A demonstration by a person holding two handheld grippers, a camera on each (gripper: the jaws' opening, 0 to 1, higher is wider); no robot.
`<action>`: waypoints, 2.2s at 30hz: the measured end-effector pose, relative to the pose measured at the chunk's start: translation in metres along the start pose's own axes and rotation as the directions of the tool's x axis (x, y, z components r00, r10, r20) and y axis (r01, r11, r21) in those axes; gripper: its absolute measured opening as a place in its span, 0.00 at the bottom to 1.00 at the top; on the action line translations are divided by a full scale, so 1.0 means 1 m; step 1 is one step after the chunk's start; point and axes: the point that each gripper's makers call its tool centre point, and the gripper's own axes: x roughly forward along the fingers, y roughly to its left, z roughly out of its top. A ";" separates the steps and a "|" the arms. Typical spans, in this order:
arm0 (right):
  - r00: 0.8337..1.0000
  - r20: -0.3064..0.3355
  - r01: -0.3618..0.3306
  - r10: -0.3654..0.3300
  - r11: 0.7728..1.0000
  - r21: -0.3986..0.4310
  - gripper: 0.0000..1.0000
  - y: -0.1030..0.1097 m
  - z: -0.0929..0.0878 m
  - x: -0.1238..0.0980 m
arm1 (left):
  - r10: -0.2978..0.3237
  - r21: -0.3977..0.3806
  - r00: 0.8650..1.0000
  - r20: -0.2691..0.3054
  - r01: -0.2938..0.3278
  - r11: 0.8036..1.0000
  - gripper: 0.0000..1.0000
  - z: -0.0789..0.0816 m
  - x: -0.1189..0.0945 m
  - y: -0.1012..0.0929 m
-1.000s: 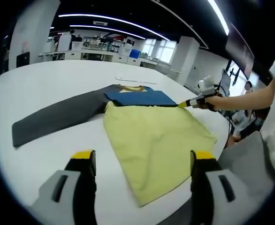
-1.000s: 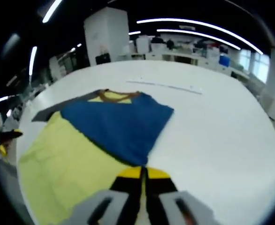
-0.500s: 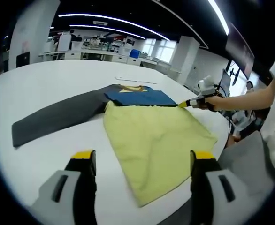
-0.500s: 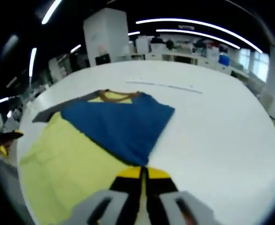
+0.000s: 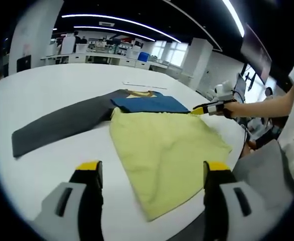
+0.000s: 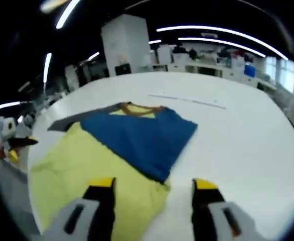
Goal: Fold the garment on the visible template until the final outline fits inside the template.
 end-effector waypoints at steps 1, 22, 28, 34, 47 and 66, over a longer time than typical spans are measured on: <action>1.000 0.004 -0.012 0.012 1.000 0.001 0.75 0.003 0.001 -0.001 | -0.001 0.000 1.000 -0.002 0.001 1.000 0.79 0.000 0.000 0.000; 0.997 0.073 -0.028 0.029 0.999 -0.015 0.99 0.015 0.012 -0.044 | 0.047 -0.084 0.996 0.077 -0.040 0.996 0.80 0.020 -0.008 0.035; 0.994 0.113 -0.013 0.010 1.000 0.026 0.99 0.012 0.008 -0.068 | 0.288 -0.150 0.952 0.102 -0.271 0.951 0.78 0.035 -0.038 0.125; 0.989 0.145 -0.029 0.011 0.992 0.122 0.99 0.017 -0.005 -0.077 | 0.494 -0.253 0.865 0.092 -0.459 0.852 0.77 0.028 -0.072 0.190; 0.994 0.113 -0.019 0.006 0.993 0.119 0.97 0.017 -0.020 -0.085 | 0.634 -0.372 0.773 0.036 -0.578 0.726 0.45 -0.005 -0.077 0.263; 0.997 0.077 -0.030 0.021 0.993 0.116 0.95 0.034 -0.040 -0.080 | 0.748 -0.346 0.663 -0.044 -0.712 0.611 0.00 -0.011 -0.080 0.287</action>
